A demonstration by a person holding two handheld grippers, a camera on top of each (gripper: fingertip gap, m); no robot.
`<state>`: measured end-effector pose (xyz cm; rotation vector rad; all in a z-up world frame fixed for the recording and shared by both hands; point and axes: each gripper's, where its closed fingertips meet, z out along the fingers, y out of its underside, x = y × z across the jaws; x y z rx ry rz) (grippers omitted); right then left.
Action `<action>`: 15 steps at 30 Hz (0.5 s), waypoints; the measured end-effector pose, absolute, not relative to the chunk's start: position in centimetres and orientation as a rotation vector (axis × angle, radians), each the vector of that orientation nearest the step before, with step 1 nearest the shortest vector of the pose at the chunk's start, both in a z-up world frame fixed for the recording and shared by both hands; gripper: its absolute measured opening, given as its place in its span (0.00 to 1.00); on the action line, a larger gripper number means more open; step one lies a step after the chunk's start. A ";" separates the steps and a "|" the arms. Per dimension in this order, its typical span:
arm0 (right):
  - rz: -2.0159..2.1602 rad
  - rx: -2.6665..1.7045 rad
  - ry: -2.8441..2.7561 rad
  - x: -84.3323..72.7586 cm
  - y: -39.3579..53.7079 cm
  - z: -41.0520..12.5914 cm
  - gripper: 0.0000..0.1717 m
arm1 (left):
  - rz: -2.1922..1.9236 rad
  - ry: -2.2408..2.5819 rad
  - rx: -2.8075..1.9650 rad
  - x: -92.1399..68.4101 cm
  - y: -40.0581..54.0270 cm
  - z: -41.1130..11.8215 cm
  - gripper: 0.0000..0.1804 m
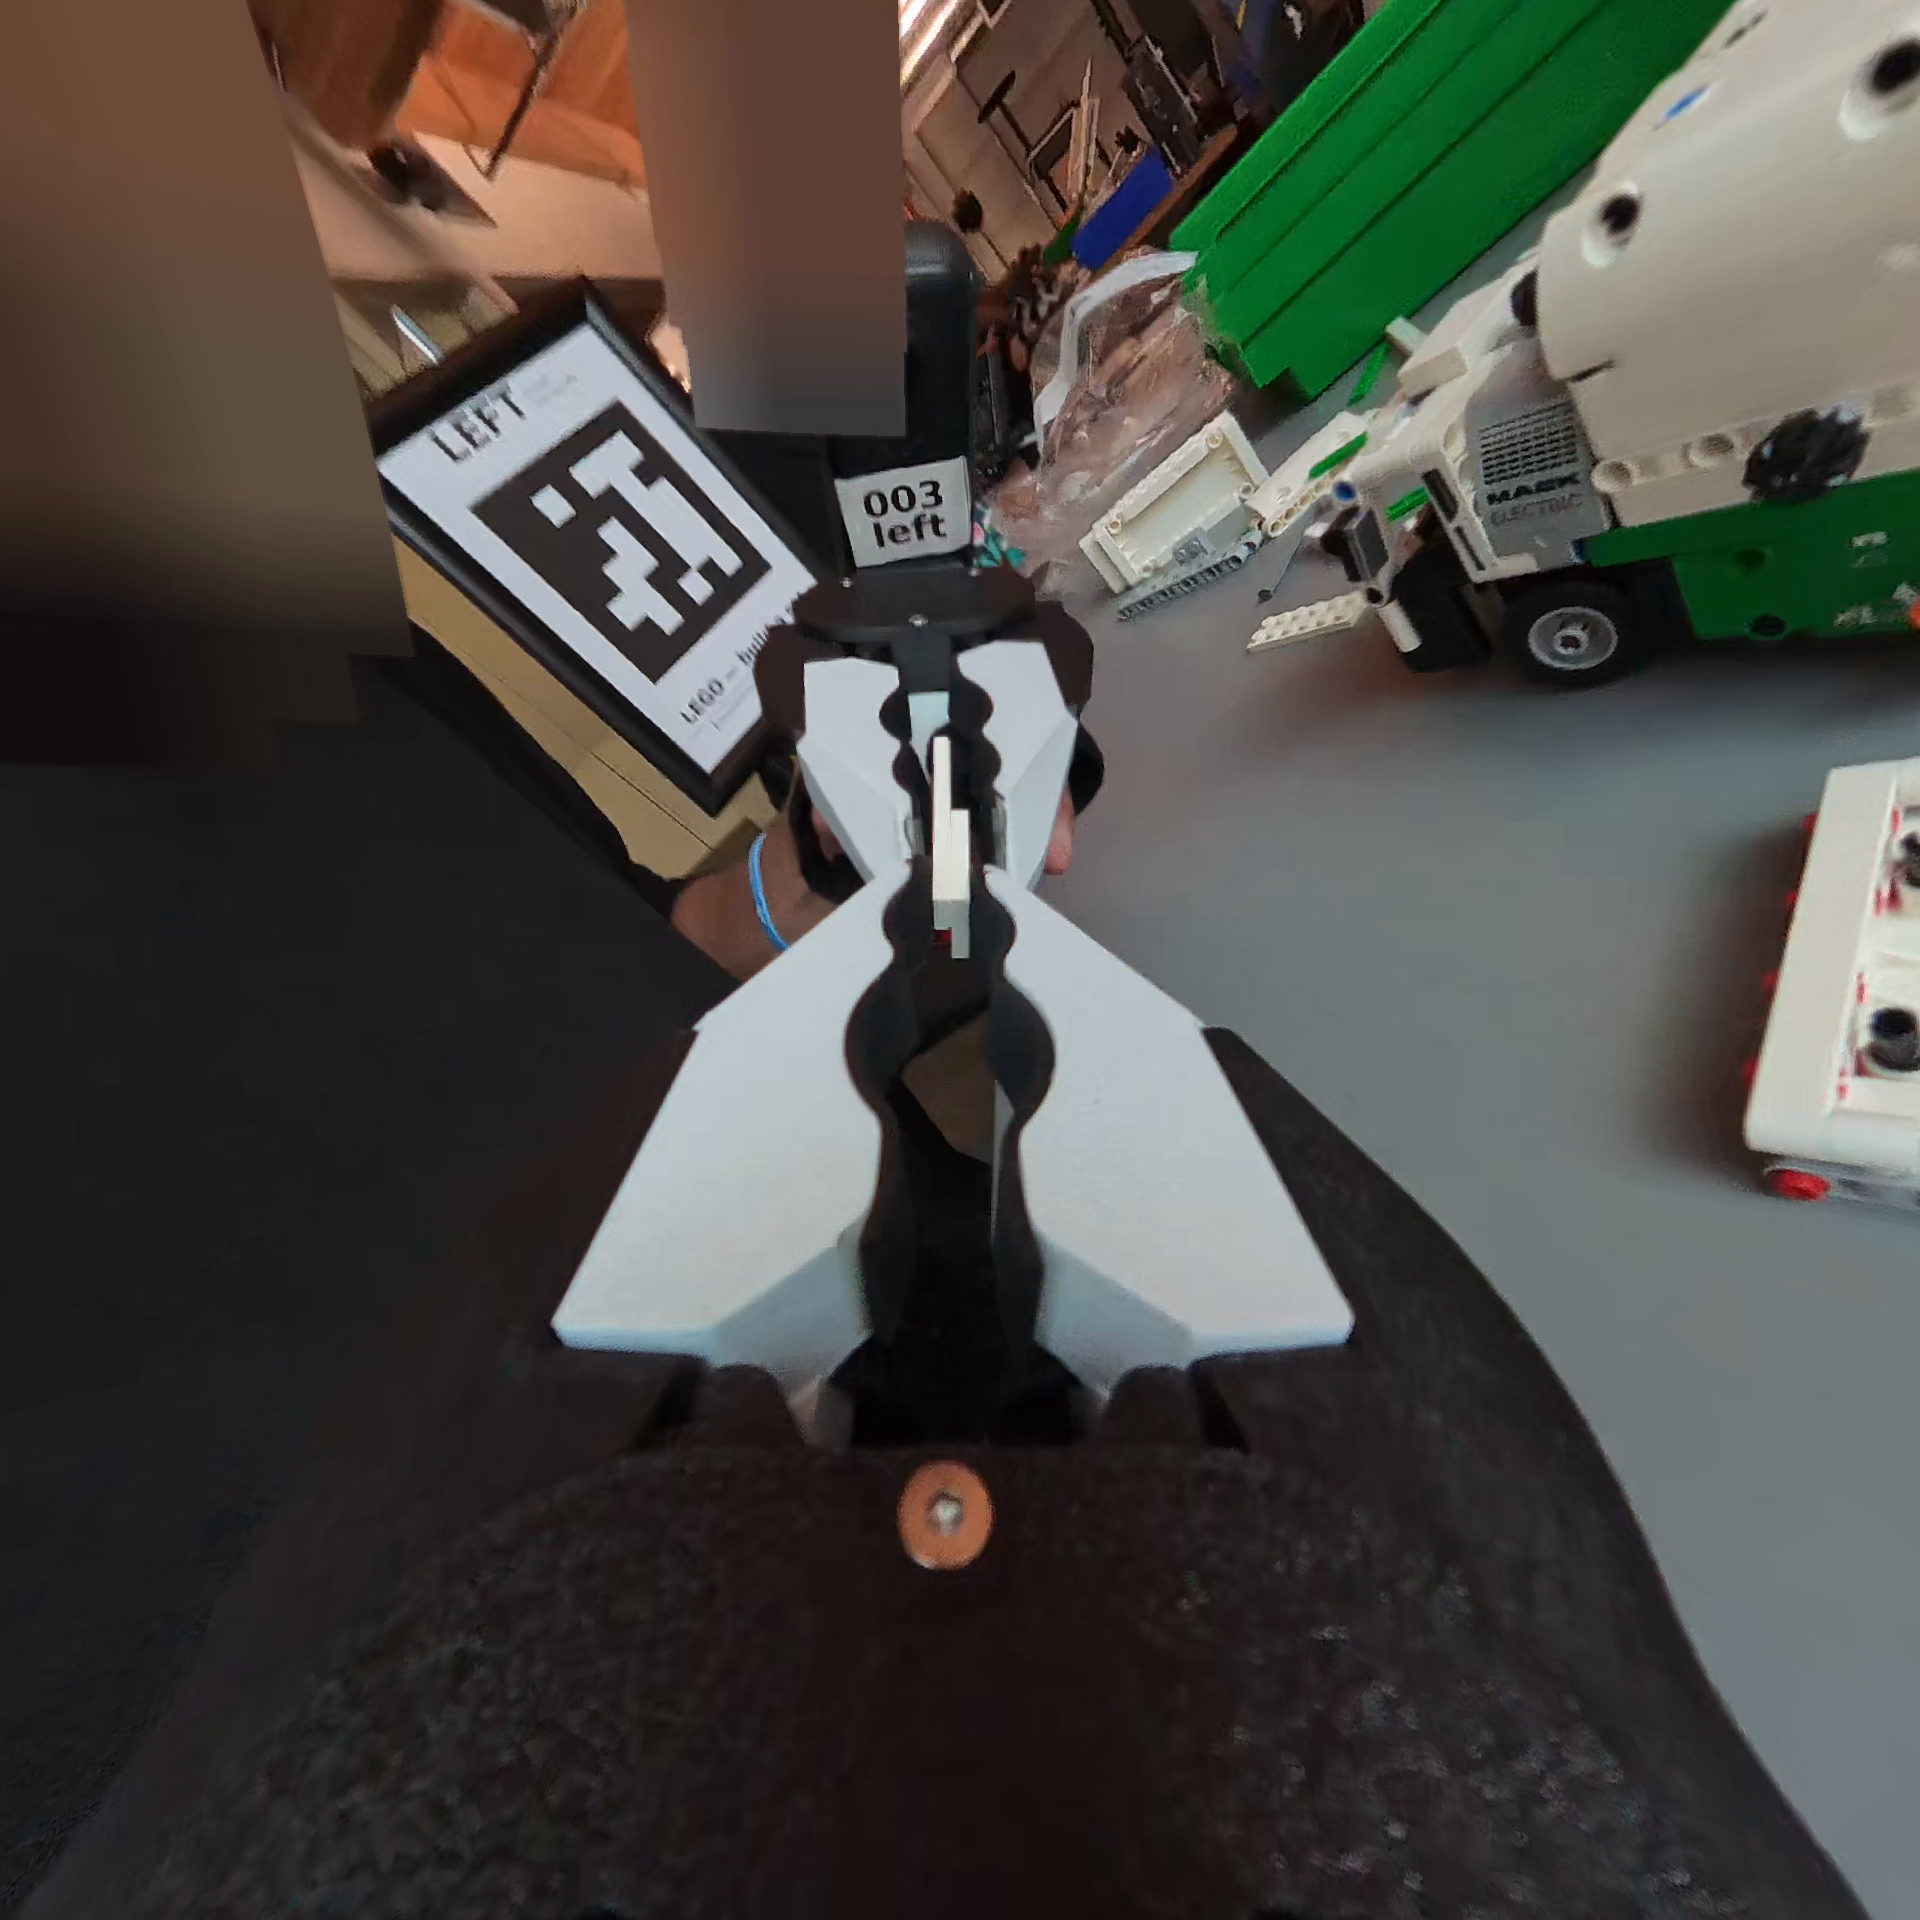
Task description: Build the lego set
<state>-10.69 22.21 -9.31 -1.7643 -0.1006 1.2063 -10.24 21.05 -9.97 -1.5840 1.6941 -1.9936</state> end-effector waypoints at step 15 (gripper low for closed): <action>0.735 -1.861 -0.528 -11.4 20.6 -9.1 0.03 | -1.768 1.862 -1.195 -11.2 20.0 -9.2 0.03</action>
